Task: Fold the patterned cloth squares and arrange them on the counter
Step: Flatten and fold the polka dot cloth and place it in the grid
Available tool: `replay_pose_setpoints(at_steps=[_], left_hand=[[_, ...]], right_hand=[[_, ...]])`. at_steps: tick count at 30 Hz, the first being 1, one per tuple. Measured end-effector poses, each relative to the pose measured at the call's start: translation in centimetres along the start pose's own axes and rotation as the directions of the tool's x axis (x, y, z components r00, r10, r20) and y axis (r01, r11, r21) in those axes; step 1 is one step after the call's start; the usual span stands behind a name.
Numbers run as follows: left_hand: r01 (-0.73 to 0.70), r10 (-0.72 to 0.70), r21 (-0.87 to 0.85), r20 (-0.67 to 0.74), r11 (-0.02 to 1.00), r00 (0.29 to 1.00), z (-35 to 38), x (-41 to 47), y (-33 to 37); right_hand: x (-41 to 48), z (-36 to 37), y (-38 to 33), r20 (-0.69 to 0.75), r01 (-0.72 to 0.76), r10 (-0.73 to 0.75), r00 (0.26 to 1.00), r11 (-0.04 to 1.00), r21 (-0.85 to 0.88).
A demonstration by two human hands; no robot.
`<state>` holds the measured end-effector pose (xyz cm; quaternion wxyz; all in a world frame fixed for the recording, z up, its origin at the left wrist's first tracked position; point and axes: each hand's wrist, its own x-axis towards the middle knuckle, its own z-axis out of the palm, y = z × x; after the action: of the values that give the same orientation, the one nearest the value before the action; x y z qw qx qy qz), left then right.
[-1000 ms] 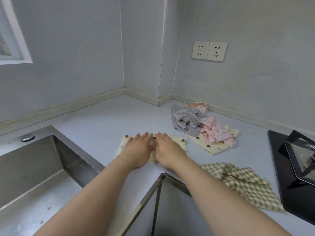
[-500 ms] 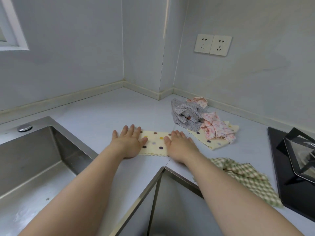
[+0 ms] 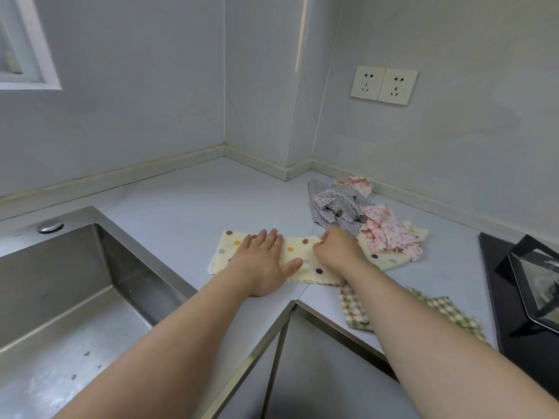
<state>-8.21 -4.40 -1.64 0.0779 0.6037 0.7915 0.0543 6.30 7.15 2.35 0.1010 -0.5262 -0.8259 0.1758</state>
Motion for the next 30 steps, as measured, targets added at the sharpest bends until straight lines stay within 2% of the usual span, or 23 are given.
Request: replay_pose_setpoints(at_steps=[5,8,14,19,22,23,24,25,27,28,30], left_hand=[[-0.005,0.004,0.02,0.027,1.0,1.0,-0.3,-0.3,0.3],[-0.022,0.02,0.049,0.057,0.999,0.998,-0.4,-0.5,0.7],[-0.051,0.043,0.076,0.108,0.996,0.993,-0.6,-1.2,3.1],[-0.077,0.073,0.027,0.113,0.997,0.991,-0.6,-1.4,4.0],[-0.105,0.115,-0.057,0.23,0.993,0.966,-3.2,-1.6,2.3],[-0.066,0.105,-0.145,0.284,0.987,0.953,-4.3,-1.7,1.0],[0.014,0.086,-0.298,0.32,0.954,0.943,-5.4,-1.7,-0.4],[0.107,0.06,-0.479,0.321,0.871,0.945,-6.2,-1.7,-1.8],[0.192,-0.054,-0.749,0.205,0.634,0.977,-6.9,-1.7,-4.1],[0.205,-0.146,-0.811,0.148,0.549,0.978,-7.1,-1.5,-4.9],[0.238,-0.265,-0.857,0.124,0.458,0.956,-6.9,-1.5,-5.8]], right_hand=[[-0.1,-1.5,-0.9,-0.023,0.043,-0.038,0.999,0.965,0.26],[-0.6,-2.6,-1.9,-0.05,0.095,-0.083,0.995,0.934,0.346],[-1.5,-4.0,-3.8,-0.151,0.262,-0.226,0.962,0.918,0.298],[-2.4,-3.6,-5.0,-0.136,0.293,-0.266,0.954,0.919,0.265],[-2.5,-3.5,-5.3,-0.121,0.264,-0.239,0.964,0.921,0.287],[-2.6,-3.5,-5.3,-0.117,0.255,-0.23,0.966,0.92,0.297],[-2.6,-3.4,-5.4,-0.112,0.248,-0.224,0.968,0.919,0.308],[-2.7,-3.4,-5.5,-0.105,0.241,-0.218,0.97,0.919,0.313],[-2.7,-3.1,-5.9,-0.083,0.228,-0.212,0.974,0.925,0.305],[-2.6,-2.8,-6.2,-0.071,0.221,-0.209,0.975,0.928,0.301],[-2.5,-2.0,-7.1,-0.039,0.208,-0.205,0.978,0.931,0.301]])
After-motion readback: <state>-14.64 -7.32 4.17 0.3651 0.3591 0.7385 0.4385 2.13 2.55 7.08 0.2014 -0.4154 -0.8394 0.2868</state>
